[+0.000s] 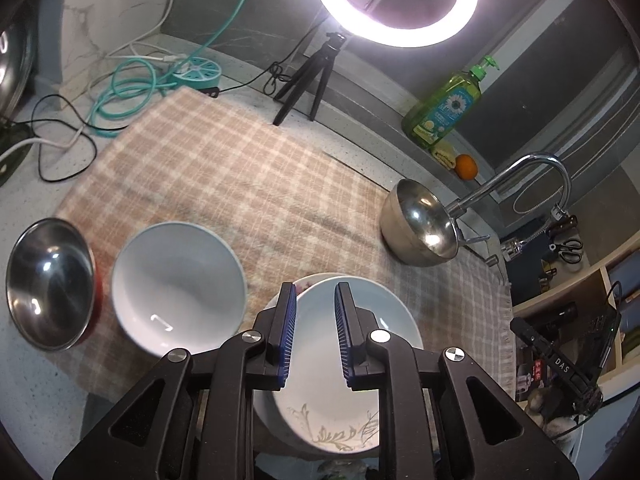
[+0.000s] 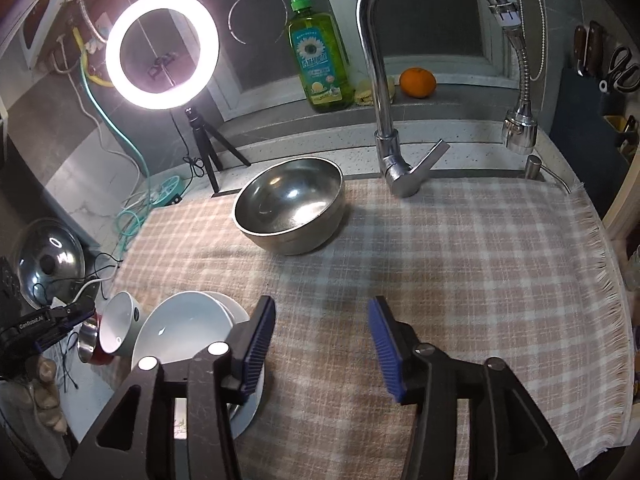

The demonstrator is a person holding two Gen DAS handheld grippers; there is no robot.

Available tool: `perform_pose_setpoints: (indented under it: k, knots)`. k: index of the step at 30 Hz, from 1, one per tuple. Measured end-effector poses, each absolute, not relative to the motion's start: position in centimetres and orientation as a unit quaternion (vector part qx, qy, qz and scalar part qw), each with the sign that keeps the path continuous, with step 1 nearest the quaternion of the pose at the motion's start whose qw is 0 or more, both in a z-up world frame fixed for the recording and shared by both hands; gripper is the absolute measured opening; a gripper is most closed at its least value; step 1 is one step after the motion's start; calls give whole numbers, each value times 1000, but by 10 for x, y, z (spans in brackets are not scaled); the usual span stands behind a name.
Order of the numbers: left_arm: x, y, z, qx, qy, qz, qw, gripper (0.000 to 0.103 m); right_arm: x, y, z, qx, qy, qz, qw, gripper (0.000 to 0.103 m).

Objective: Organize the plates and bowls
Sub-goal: 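Move both grippers to the rim of the steel bowl by the faucet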

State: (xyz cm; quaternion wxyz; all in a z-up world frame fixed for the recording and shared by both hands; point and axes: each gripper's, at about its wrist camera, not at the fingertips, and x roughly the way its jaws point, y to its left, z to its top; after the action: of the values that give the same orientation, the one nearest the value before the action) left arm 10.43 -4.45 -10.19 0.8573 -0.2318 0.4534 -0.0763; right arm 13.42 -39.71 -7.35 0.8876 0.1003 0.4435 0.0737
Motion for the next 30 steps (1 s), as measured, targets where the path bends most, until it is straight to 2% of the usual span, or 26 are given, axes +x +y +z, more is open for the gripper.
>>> perform_pose_setpoints:
  k: [5,24,30]
  knots:
    - [120,-56,-97,-214,459,-91,858,18,146,-399,-74,110,443,63,887,57]
    - [203,-126,-91,-135,495,-154,844,18,207,-429,-68,148,431,62,888,57]
    - [230,-140,-93,-130,507,-159,837,18,234,-439,-72,168,436,72,881,50]
